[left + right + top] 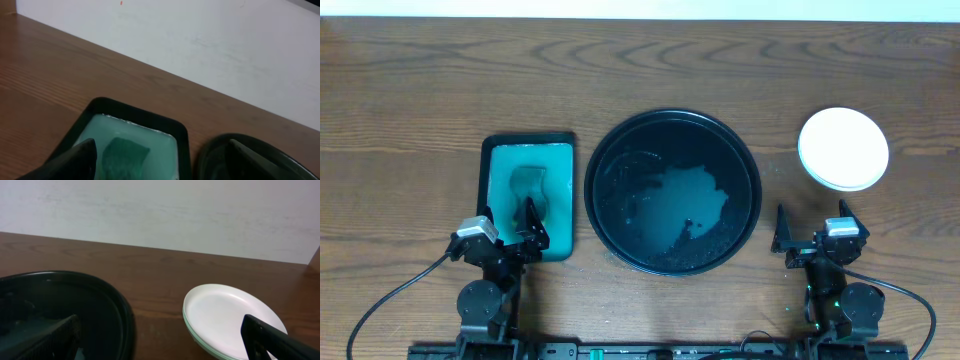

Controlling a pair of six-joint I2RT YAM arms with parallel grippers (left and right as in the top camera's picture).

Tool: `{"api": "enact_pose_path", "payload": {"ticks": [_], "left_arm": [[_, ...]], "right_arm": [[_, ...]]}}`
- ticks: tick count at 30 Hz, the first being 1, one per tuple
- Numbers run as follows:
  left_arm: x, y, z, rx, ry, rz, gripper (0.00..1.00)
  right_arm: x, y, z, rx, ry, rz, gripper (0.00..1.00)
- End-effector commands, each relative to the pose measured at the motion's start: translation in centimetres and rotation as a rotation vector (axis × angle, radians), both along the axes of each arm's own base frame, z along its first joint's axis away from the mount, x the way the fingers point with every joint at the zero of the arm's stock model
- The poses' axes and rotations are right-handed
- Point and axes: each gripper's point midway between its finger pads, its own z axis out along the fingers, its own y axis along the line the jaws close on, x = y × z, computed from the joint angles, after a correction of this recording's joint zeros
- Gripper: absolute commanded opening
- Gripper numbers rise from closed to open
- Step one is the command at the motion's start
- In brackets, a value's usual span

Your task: Clean dirty plates on tray and stack at the side

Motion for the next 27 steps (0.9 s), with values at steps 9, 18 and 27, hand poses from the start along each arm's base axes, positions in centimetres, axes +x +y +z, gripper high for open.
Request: {"api": "enact_pose_path", "payload": {"ticks": [9, 18, 27], "left_arm": [[-0.2, -1.0, -1.7, -0.011, 0.059, -0.059, 0.82], [-0.2, -1.0, -1.7, -0.002, 0.059, -0.062, 0.82], [-0.2, -2.0, -1.6, 0.148, 0.053, -0.137, 0.82]], "right_arm": [[0.0, 0.1, 0.0, -0.014, -0.002, 0.003, 0.99], [0.0, 0.1, 0.0, -0.014, -0.002, 0.003, 0.99], [0.0, 0.1, 0.0, -0.014, -0.002, 0.003, 0.99]]}}
